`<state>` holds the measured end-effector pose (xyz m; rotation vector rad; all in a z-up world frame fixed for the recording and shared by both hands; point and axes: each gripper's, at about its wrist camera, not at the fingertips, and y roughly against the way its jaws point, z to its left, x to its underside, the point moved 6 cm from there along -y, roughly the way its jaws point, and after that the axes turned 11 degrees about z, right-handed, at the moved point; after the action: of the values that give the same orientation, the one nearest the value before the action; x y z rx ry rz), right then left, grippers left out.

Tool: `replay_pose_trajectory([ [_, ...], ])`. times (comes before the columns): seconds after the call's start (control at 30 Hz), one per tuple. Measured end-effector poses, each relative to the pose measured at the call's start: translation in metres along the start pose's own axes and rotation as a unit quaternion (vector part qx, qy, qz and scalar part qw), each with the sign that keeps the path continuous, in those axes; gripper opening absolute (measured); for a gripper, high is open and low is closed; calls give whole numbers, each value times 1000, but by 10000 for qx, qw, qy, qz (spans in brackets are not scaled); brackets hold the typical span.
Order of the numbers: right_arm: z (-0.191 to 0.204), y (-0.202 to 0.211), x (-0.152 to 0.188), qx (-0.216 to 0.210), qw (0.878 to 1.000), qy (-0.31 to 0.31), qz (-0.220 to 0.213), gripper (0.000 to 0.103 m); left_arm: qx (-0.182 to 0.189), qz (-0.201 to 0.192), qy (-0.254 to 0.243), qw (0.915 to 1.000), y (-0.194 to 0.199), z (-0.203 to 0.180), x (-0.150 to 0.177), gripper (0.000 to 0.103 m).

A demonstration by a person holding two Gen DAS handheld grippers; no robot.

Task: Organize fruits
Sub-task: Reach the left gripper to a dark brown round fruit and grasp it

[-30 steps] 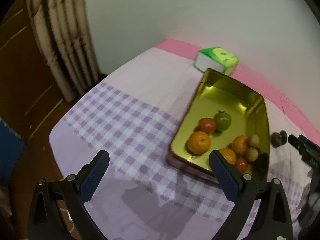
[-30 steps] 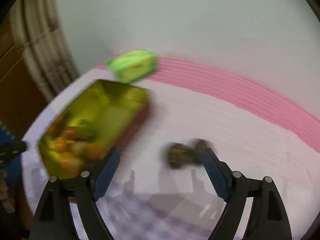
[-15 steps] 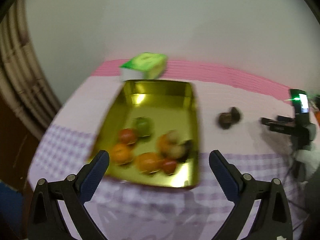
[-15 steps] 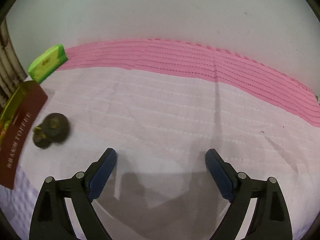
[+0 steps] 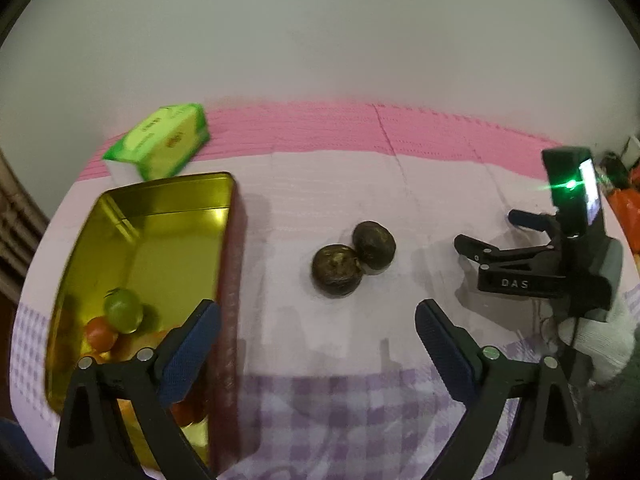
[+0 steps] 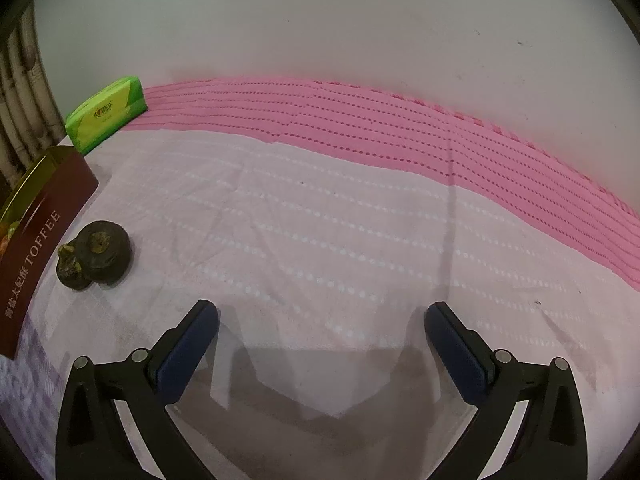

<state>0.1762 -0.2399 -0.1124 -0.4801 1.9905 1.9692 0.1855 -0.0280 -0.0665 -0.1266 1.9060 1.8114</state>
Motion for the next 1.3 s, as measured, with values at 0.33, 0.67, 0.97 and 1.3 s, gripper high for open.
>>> replay_pose_trajectory([
  [0.33,0,0,0,-1,10000,-1,0,103,-56,210,-169,9996,-34,-11,-14,76],
  [0.67,0,-1,0,-2,10000,-1,2,103,93,409,1,9991,-56,-5,-21,55],
  [0.97,1,-1,0,-5,10000,-13,16,103,252,466,-161,9985,-63,-17,-31,51],
  [1.3,1,-1,0,-6,10000,-14,21,103,273,539,-99,9981,-70,-17,-25,37],
])
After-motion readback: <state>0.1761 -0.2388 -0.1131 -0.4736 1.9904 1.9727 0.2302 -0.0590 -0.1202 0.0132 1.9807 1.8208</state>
